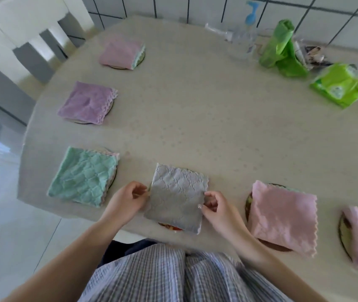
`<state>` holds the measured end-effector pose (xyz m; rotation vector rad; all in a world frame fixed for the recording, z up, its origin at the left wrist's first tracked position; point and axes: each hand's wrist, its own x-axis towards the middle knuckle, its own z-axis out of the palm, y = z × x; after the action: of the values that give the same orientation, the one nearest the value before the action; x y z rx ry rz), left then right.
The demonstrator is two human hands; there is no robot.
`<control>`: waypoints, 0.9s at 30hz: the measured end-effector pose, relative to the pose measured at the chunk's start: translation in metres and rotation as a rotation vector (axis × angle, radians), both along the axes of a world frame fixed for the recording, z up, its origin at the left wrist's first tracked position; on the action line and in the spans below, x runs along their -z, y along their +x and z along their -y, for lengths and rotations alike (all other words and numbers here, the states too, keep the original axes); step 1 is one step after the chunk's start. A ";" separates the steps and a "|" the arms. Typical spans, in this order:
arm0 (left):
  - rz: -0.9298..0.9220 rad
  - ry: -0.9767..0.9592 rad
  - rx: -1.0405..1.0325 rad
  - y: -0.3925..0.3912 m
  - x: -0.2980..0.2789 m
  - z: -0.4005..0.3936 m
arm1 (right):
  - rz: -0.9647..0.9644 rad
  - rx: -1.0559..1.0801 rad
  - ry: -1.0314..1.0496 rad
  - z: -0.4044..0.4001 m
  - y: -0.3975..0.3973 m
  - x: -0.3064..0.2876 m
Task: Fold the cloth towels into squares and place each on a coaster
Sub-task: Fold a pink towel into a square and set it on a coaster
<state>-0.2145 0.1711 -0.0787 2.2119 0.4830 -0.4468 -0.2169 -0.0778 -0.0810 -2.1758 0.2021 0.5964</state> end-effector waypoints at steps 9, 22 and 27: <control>-0.032 0.133 0.439 0.031 0.003 -0.012 | 0.036 0.229 -0.071 -0.029 -0.017 0.004; 0.006 -0.005 0.394 0.034 0.000 -0.022 | 0.196 0.384 -0.026 -0.041 -0.017 -0.010; 0.126 -0.098 0.128 0.026 -0.014 -0.038 | 0.220 0.256 0.132 -0.071 0.010 -0.022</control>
<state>-0.1881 0.2095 -0.0649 2.1679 0.2480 -0.3876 -0.2067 -0.0071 -0.0592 -2.0276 0.3080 0.2186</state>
